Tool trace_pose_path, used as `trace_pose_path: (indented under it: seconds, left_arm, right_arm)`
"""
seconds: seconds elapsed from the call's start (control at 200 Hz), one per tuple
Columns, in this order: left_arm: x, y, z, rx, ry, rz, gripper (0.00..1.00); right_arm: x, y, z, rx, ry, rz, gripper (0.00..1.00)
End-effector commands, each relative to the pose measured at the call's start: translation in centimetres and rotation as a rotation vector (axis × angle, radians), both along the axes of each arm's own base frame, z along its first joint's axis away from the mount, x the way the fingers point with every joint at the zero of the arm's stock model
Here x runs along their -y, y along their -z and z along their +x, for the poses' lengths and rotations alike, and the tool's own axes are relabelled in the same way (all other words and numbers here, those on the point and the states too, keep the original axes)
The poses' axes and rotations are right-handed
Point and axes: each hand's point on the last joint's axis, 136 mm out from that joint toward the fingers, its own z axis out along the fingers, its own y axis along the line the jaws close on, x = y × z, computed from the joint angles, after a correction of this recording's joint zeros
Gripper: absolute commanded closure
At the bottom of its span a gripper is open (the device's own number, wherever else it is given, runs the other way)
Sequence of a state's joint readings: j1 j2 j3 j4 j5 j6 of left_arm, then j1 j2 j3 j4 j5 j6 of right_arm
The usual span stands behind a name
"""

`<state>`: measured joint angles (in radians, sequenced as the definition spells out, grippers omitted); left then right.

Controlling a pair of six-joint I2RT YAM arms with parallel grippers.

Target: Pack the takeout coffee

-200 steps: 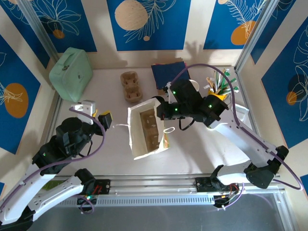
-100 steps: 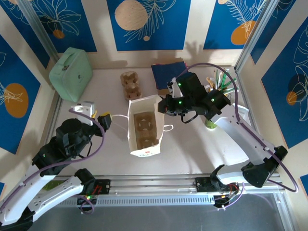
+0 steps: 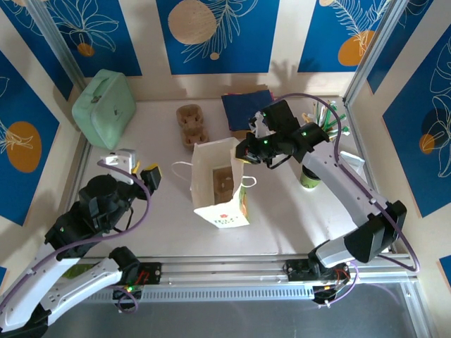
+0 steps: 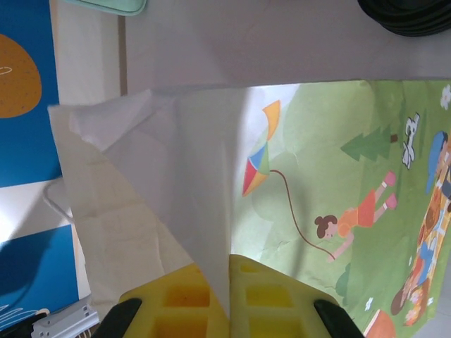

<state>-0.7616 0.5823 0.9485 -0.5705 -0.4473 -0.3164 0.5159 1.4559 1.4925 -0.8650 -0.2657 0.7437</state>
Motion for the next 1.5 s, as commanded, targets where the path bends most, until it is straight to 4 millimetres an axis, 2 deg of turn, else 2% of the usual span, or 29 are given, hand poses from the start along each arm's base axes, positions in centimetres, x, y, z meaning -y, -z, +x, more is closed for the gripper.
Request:
trace_pose_path:
  seconds: [0.0, 0.59, 0.865, 0.94, 1.136, 1.361, 1.496]
  left_arm:
    - [-0.6, 0.3, -0.3, -0.007, -0.019, 0.001, 0.42]
    - [-0.5, 0.2, -0.3, -0.008, -0.013, -0.012, 0.42]
    - [-0.3, -0.2, -0.2, -0.001, -0.008, -0.015, 0.42]
    - [-0.1, -0.4, -0.1, 0.002, -0.005, -0.015, 0.42]
    - [0.1, -0.5, 0.1, 0.002, 0.0, -0.009, 0.42]
    - [-0.1, 0.1, 0.8, -0.009, -0.041, 0.019, 0.4]
    - [-0.2, 1.0, 1.5, -0.025, -0.076, 0.051, 0.35]
  right_arm:
    - [-0.1, 0.3, -0.3, -0.018, -0.046, 0.035, 1.0]
    - [2.2, 2.5, 2.2, 0.008, -0.066, -0.013, 0.93]
    - [3.6, 2.7, 2.8, 0.034, -0.041, -0.096, 0.81]
    - [3.9, 2.7, 2.8, 0.034, -0.031, -0.114, 0.75]
    - [5.1, 1.3, 2.2, 0.047, 0.002, -0.155, 0.59]
    - [8.2, -1.8, 1.2, 0.146, 0.094, -0.212, 0.5]
    - [10.3, -3.4, 0.3, 0.224, 0.144, -0.276, 0.36]
